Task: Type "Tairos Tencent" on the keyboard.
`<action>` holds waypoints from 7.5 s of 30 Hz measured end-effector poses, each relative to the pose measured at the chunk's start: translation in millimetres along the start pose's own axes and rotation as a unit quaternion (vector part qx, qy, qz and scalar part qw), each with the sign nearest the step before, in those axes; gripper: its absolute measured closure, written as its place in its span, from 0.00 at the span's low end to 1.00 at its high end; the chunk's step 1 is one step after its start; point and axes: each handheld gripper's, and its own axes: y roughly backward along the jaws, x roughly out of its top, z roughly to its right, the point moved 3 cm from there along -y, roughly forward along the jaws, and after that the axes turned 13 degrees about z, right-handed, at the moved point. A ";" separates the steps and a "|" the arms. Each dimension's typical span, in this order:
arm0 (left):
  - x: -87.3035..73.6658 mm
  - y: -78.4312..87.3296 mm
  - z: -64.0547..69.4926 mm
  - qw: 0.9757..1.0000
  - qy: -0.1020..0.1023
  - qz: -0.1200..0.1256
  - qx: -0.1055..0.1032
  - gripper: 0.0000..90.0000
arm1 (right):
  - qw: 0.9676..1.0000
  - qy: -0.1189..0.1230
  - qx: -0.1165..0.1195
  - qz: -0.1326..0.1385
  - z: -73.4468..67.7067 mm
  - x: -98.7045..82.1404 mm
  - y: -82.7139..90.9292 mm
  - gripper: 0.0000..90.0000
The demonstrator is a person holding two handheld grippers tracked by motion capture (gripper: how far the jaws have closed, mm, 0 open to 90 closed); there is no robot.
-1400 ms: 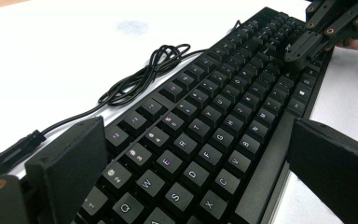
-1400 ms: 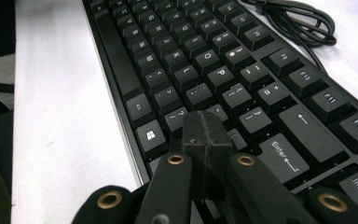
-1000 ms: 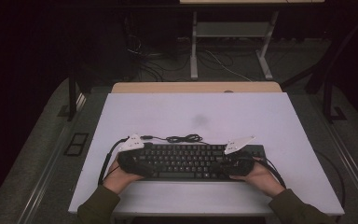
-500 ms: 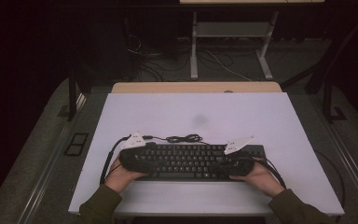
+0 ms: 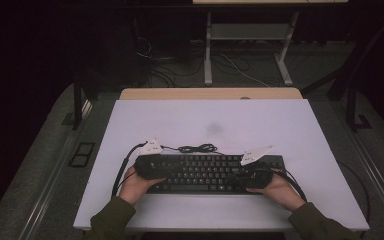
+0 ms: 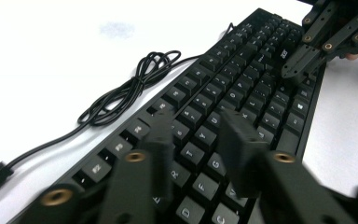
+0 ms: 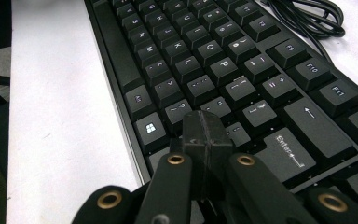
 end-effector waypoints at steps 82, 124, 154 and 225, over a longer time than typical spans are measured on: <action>-1.2 -4.7 5.8 1.000 0.010 -0.016 0.003 0.43 | 0.997 -0.012 -0.011 0.075 2.0 16.4 17.0 0.44; -5.4 27.7 -4.8 1.000 0.014 -0.017 0.021 0.99 | 0.995 -0.015 -0.006 0.102 5.2 37.6 1.0 0.32; -27.3 36.3 -10.9 0.997 -0.004 -0.065 0.045 0.99 | 0.995 -0.011 -0.005 0.099 3.9 38.2 -3.1 0.32; -17.4 30.8 -7.5 0.998 0.022 -0.026 0.048 0.20 | 0.996 -0.007 0.002 0.091 0.1 46.8 -17.0 0.79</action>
